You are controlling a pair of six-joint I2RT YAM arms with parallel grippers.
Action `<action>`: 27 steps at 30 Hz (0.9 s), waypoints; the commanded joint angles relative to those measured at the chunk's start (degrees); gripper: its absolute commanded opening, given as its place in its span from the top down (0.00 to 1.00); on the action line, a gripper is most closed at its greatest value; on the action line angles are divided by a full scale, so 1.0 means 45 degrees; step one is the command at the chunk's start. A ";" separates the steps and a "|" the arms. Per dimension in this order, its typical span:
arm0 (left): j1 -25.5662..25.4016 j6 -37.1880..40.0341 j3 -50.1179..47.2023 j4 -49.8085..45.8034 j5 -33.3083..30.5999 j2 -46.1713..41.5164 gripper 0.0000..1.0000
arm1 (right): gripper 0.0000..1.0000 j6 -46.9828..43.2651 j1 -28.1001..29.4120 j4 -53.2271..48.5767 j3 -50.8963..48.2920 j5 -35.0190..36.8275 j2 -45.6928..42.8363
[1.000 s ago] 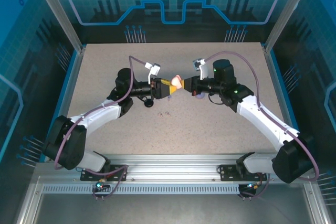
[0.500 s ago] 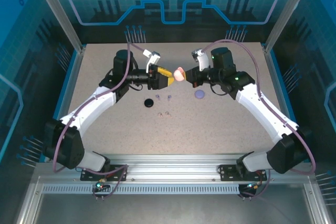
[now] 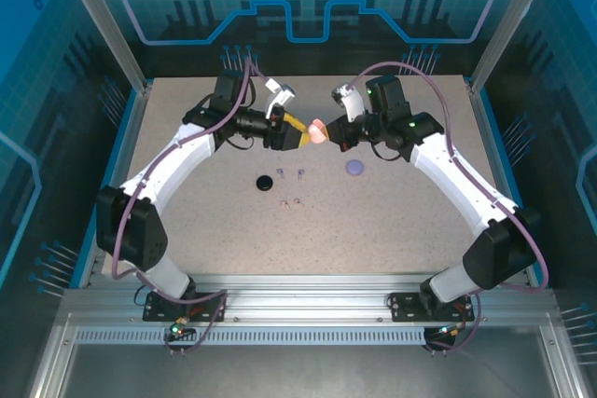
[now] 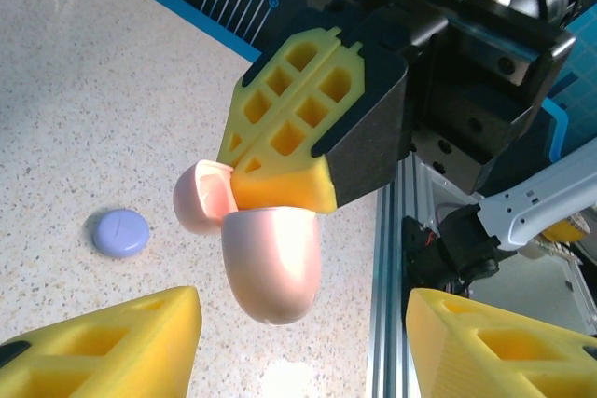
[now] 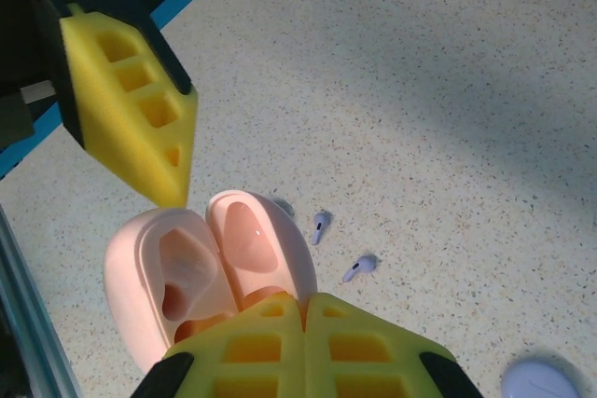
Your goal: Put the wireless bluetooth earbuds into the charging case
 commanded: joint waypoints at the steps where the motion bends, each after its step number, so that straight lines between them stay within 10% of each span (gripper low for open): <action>1: 0.0103 0.1277 0.0846 -0.1929 0.0731 0.0325 0.38 | 1.00 -0.0344 -0.0091 -0.0332 0.0529 -0.0497 0.0202; 27: 0.0093 0.1579 0.1830 -0.2746 0.1631 0.1289 0.55 | 1.00 -0.0258 0.0421 -0.0400 0.1177 -0.0801 0.0792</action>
